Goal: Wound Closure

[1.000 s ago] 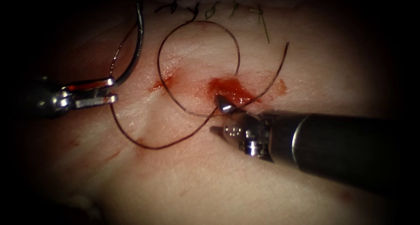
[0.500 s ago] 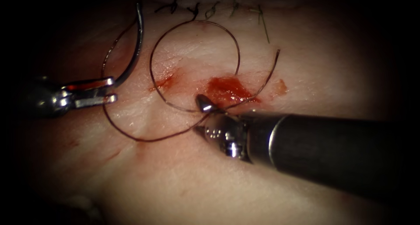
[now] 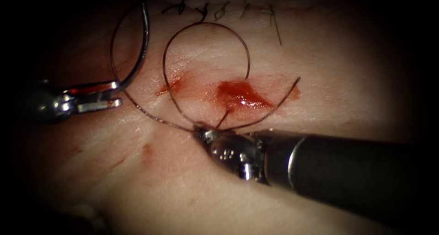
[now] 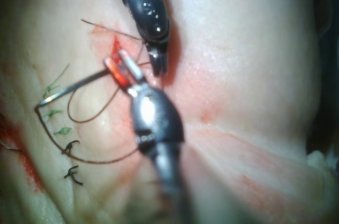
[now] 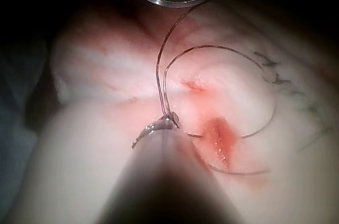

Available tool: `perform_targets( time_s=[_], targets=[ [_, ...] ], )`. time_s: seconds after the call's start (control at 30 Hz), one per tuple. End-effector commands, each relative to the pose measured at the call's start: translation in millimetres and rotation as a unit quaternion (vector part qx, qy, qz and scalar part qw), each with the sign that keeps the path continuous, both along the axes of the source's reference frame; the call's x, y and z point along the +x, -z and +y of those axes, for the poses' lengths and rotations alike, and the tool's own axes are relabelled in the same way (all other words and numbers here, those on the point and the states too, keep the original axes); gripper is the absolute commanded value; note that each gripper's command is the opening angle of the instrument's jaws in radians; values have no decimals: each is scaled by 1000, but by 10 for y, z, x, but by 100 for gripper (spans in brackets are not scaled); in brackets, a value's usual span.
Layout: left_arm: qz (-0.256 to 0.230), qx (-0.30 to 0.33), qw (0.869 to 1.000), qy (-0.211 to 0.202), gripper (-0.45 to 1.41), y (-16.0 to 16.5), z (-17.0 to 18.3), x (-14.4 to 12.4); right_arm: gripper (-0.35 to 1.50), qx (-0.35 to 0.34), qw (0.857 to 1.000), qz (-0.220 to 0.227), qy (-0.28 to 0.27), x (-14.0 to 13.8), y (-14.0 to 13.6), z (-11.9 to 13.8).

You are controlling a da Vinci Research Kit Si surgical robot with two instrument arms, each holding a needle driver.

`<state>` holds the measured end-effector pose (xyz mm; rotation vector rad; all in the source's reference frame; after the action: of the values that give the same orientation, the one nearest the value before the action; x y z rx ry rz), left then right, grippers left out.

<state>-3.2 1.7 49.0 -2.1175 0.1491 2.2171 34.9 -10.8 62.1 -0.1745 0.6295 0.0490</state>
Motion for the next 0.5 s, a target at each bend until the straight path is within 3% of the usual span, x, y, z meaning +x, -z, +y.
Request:
perform_targets(
  time_s=[0.03, 0.5],
  targets=[
    [0, 1, 1000, 0, -45, -7, -3, -5, -35, 6, 1000, 4, 0, 8, 1, -14],
    [-1, 1, 1000, -1, -45, -5, -3, -3, -35, 53, 998, 40, -10, 35, 84, -78]
  ],
)
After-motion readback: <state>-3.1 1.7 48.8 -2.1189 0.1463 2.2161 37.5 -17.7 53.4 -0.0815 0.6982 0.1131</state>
